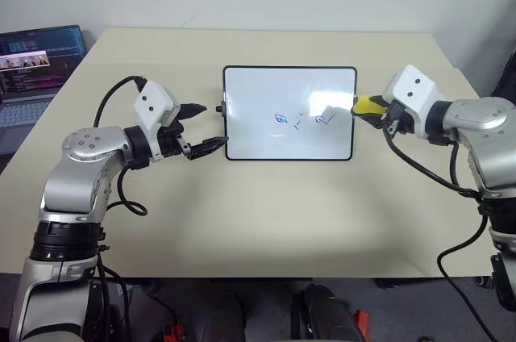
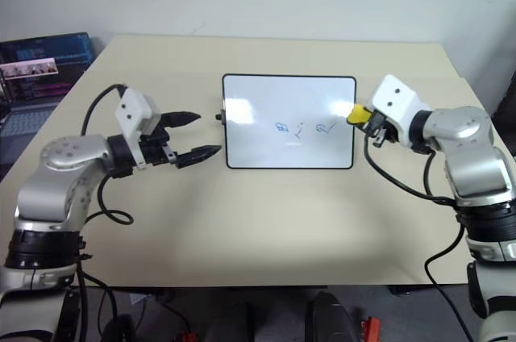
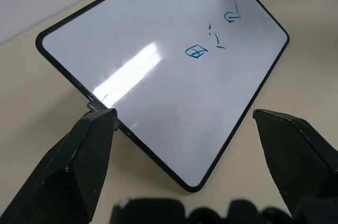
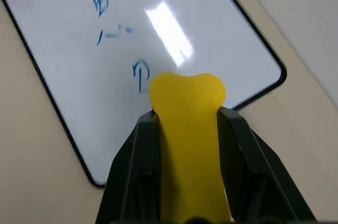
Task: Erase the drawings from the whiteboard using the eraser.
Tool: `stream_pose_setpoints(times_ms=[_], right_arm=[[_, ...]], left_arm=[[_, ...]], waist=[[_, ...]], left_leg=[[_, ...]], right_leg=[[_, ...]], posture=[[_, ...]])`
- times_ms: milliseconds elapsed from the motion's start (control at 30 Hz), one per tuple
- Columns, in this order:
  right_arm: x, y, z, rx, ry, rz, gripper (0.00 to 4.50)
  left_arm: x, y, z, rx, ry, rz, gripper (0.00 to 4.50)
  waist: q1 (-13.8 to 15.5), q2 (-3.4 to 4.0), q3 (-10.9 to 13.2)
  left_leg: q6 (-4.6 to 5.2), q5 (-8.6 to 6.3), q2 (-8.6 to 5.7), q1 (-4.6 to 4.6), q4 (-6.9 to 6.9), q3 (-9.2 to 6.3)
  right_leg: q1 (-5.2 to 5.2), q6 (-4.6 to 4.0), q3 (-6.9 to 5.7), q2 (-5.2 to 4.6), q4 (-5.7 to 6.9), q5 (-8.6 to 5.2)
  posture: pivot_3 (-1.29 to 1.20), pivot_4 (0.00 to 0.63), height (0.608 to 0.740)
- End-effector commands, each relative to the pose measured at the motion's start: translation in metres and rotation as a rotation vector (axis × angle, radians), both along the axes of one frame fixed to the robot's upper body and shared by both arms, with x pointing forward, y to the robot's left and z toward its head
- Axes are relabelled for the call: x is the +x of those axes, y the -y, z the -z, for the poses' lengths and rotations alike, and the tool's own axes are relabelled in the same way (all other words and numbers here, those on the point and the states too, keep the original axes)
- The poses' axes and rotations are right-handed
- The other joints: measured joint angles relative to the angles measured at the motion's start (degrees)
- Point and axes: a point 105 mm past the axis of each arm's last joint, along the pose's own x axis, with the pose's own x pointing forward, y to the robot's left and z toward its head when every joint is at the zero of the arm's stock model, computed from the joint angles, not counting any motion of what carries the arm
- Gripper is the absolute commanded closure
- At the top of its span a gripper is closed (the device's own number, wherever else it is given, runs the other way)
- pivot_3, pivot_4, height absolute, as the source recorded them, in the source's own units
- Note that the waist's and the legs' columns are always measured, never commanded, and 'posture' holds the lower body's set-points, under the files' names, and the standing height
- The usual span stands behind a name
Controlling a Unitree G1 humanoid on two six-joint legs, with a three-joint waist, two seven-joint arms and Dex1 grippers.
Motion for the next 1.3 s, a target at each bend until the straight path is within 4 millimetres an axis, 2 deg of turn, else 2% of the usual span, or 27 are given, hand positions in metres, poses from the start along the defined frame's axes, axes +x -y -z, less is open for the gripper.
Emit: stream_pose_setpoints(times_ms=[33, 167, 333, 467, 667, 767, 967, 1067, 1300], right_arm=[[0.001, -0.035, -0.025, 0.112, 0.086, -0.075, 3.39], [0.015, -0.077, -0.021, 0.170, 0.112, -0.073, 3.39], [0.037, -0.113, -0.014, 0.214, 0.130, -0.025, 3.39], [0.056, -0.119, 0.000, 0.142, 0.157, 0.024, 3.39], [0.079, -0.116, 0.013, 0.069, 0.201, 0.086, 3.39], [0.081, -0.119, 0.021, -0.005, 0.220, 0.068, 3.39], [0.076, -0.131, 0.059, -0.067, 0.121, -0.005, 3.39], [0.067, -0.135, 0.084, -0.128, 0.052, -0.056, 3.40], [0.043, -0.150, 0.114, -0.244, -0.038, -0.182, 3.40]], left_arm=[[0.003, 0.005, -0.002, 0.008, 0.039, 0.000, 0.00], [0.004, 0.009, 0.008, -0.024, 0.037, -0.012, 0.00], [0.002, 0.023, 0.014, -0.054, 0.022, 0.016, 0.00], [0.001, 0.028, 0.015, -0.065, 0.022, 0.025, 0.00], [-0.003, 0.031, 0.017, -0.070, 0.017, 0.029, 0.00], [-0.004, 0.031, 0.018, -0.070, 0.016, 0.027, 0.00], [-0.005, 0.028, 0.018, -0.067, 0.015, 0.020, 0.00], [-0.004, 0.027, 0.017, -0.066, 0.016, 0.018, 0.00], [-0.004, 0.029, 0.017, -0.065, 0.016, 0.022, 0.00]], waist=[[-0.08, 0.00, 0.00], [-0.01, 0.00, -0.01], [0.16, 0.00, -0.01], [0.30, -0.01, -0.01], [-0.08, -0.01, -0.01], [-0.19, -0.01, -0.02], [-0.28, -0.01, -0.02], [-0.27, -0.03, -0.03], [-0.31, -0.04, -0.04]], left_leg=[[0.00, 0.00, 0.00, 0.02, 0.00, 0.00], [-0.01, 0.01, 0.01, 0.02, 0.04, -0.02], [-0.02, 0.01, 0.00, 0.01, 0.06, -0.05], [-0.02, 0.02, -0.02, 0.01, 0.07, -0.07], [-0.02, 0.02, -0.03, 0.02, 0.05, -0.06], [-0.02, 0.02, -0.02, 0.08, 0.06, -0.06], [-0.05, 0.06, -0.02, 0.58, 0.05, -0.03], [-0.05, 0.06, -0.03, 0.83, 0.05, -0.02], [-0.05, 0.06, -0.02, 1.57, 0.05, -0.05]], right_leg=[[0.00, 0.00, 0.00, 0.00, 0.03, 0.00], [0.01, -0.01, -0.02, 0.01, 0.08, 0.00], [0.01, -0.01, -0.06, -0.01, 0.10, 0.01], [0.02, -0.01, -0.08, -0.04, 0.09, 0.01], [0.02, -0.01, -0.07, -0.04, 0.11, 0.01], [0.02, -0.01, -0.04, -0.03, 0.22, 0.01], [0.34, -0.02, 0.03, 0.01, 0.50, 0.01], [0.51, -0.03, 0.07, 0.04, 0.69, -0.01], [1.25, -0.05, 0.06, 0.07, 0.69, -0.05]], posture=[[0.00, 0.150, 0.740], [0.00, 0.150, 0.740], [0.00, 0.150, 0.740], [0.00, 0.150, 0.740], [0.00, 0.150, 0.740], [0.00, 0.150, 0.740], [0.00, 0.150, 0.740], [0.00, 0.150, 0.740], [0.00, 0.150, 0.740]])
